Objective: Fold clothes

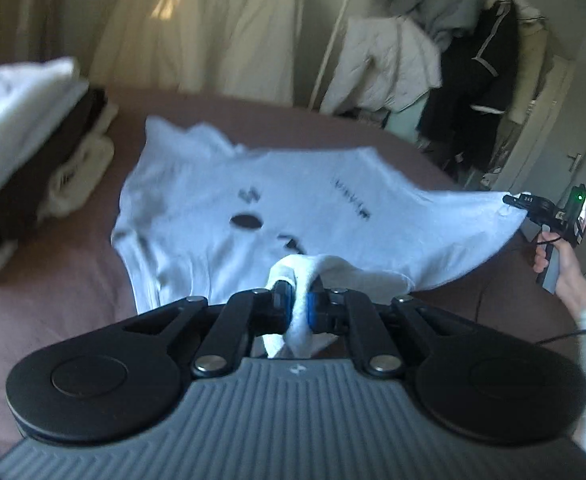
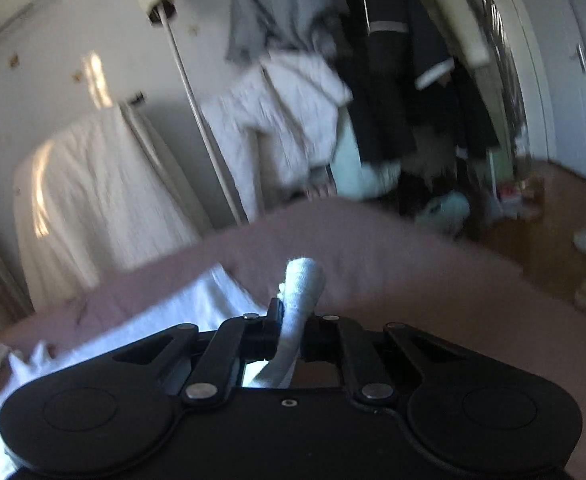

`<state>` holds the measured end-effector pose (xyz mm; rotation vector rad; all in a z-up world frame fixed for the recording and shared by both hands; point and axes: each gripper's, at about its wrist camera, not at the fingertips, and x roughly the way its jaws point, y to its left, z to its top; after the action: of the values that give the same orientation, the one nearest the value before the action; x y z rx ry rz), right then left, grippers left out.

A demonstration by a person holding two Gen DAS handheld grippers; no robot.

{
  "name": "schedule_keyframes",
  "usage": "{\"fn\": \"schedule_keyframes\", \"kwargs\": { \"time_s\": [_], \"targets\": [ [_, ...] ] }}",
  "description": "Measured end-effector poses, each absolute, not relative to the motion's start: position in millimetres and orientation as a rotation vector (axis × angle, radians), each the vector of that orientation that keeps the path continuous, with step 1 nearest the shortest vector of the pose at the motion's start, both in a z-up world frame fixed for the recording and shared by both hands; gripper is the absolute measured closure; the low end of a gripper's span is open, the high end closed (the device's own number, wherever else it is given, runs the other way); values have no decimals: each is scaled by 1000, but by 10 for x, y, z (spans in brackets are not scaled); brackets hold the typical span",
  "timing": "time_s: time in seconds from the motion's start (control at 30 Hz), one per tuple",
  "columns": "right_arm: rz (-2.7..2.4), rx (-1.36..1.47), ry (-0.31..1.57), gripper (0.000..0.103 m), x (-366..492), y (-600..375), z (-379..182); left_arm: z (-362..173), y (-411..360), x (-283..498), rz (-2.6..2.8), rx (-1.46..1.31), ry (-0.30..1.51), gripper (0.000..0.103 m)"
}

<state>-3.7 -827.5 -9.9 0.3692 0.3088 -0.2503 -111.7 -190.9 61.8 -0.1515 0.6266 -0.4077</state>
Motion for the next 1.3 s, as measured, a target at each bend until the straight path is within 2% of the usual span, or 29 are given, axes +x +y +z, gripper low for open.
{"fn": "schedule_keyframes", "kwargs": {
  "time_s": [0.2, 0.57, 0.77, 0.93, 1.13, 1.3],
  "targets": [
    [-262, 300, 367, 95, -315, -8392, -6, 888, -1966, -1572, -355, -169, 620, 97],
    [-208, 259, 586, 96, -535, -8463, -2, 1458, -2054, -2052, -332, -40, 460, 97],
    [-175, 312, 528, 96, -763, -8481, 264, 1816, -2002, -2187, -286, 9, 372, 97],
    [-121, 260, 495, 96, -926, -8463, 664, 1834, -2099, -2403, -244, 67, 400, 97],
    [-75, 214, 460, 96, -1334, -8429, 1205, 1981, -1884, -2602, -246, -13, 458, 97],
    [-66, 230, 513, 96, -1200, -8486, 1054, 1681, -1679, -2283, -262, -98, 577, 97]
  ]
}}
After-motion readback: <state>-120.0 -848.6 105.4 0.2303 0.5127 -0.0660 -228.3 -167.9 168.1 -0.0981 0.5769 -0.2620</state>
